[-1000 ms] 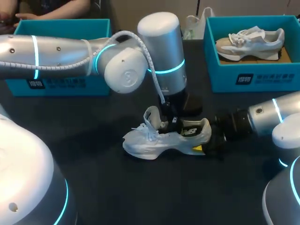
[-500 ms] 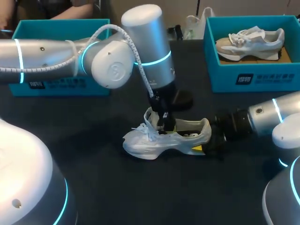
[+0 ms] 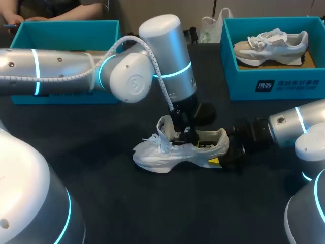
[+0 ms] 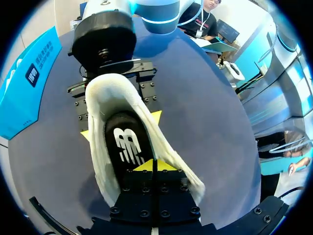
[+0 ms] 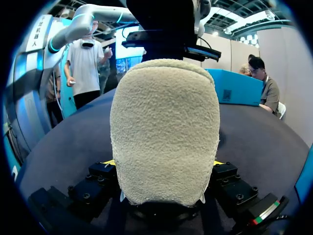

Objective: Take the shoe out of the shoebox, open the shoe tongue, remove and reinsert the insole, then place the shoe into the shoebox

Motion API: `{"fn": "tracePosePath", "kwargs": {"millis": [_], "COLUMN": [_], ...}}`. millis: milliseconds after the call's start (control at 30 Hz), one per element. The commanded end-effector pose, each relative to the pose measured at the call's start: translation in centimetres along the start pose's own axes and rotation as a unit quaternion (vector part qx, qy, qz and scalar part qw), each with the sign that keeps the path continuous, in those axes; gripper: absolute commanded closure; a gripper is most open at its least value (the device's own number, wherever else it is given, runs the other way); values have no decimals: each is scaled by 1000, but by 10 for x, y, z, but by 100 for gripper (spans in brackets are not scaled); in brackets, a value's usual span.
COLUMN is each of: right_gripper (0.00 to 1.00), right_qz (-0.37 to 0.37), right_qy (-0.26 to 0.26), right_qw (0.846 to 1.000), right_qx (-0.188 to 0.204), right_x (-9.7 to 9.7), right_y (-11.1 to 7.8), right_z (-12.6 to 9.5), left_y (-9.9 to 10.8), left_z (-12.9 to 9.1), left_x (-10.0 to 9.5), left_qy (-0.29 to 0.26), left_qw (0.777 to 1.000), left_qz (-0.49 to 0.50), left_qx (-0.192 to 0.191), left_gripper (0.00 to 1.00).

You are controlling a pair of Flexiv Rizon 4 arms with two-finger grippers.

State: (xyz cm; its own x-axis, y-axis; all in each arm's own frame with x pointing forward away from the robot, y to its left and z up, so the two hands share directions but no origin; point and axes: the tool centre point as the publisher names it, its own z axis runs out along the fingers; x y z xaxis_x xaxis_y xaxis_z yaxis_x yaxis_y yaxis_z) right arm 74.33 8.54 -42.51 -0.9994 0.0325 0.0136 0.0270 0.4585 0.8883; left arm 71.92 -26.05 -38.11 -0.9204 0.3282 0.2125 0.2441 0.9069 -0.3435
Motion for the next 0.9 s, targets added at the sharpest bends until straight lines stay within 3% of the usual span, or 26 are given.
{"fn": "tracePosePath", "kwargs": {"millis": [33,133,167,200,333,600,900], "right_gripper": [100,100,100,100,100,100,100], "right_qz": [0,0,0,0,0,0,0], "right_qy": [-1,-1,-1,-1,-1,-1,-1], "right_qw": [1000,1000,1000,1000,1000,1000,1000], "right_qx": [1,1,1,1,1,1,1], "right_x": [-2,-2,-2,-2,-2,-2,-2], "right_y": [-6,-6,-6,-6,-6,-6,-6], "right_z": [6,6,6,6,6,6,6], "left_y": [-4,-5,-5,-5,-5,-1,8], "left_z": [12,14,15,15,16,25,39], "left_x": [-8,-2,-1,0,3,1,-10], "left_qy": [17,24,28,31,30,22,-28], "left_qw": [1000,1000,999,999,999,1000,999], "left_qz": [4,11,11,12,12,9,11], "left_qx": [3,11,19,19,19,7,-12], "left_gripper": [100,96,78,70,70,52,51]}}
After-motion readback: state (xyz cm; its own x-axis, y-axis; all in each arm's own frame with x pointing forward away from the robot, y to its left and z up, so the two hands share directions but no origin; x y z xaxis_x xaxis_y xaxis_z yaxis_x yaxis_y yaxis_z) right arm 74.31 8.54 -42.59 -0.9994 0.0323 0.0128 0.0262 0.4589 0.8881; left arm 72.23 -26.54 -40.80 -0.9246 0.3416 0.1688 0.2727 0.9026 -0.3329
